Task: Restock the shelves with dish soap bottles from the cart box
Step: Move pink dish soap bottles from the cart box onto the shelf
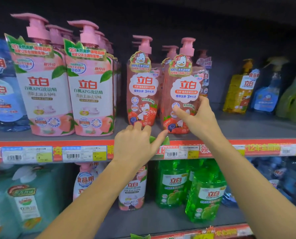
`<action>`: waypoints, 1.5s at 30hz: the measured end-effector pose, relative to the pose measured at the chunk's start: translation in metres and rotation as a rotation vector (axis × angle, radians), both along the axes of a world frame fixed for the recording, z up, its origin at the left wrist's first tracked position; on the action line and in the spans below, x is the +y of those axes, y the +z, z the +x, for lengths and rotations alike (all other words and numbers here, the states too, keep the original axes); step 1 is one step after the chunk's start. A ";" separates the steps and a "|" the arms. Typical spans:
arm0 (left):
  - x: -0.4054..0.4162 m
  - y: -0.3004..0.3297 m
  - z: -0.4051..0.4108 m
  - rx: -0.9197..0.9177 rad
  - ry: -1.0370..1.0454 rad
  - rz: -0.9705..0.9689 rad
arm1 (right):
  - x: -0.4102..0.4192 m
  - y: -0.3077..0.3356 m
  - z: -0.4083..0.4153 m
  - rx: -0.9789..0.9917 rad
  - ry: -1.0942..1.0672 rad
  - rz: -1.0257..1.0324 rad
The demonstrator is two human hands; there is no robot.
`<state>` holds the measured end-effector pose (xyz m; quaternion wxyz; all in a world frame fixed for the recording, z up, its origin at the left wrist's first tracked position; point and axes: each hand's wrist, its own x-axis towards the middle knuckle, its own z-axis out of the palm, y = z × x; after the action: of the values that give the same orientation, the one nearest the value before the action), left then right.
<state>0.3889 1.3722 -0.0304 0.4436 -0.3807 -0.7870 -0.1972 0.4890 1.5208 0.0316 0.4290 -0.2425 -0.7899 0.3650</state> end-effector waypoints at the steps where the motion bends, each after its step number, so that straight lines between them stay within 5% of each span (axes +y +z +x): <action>1: 0.000 0.000 0.000 0.005 0.002 0.004 | 0.002 0.001 -0.003 -0.009 -0.003 0.005; 22: -0.002 -0.004 -0.004 0.102 -0.060 0.046 | 0.033 -0.003 -0.043 -0.089 0.100 -0.100; 36: -0.001 -0.012 -0.009 0.228 -0.105 0.041 | -0.014 -0.052 0.016 -0.475 -0.234 0.518; 45: 0.042 -0.043 0.067 0.248 -0.241 -0.132 | 0.004 -0.114 0.084 -0.300 -0.191 0.725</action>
<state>0.4560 1.4137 -0.0734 0.4844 -0.5222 -0.6861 -0.1483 0.5733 1.5246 -0.0824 0.3987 -0.1984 -0.8952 -0.0182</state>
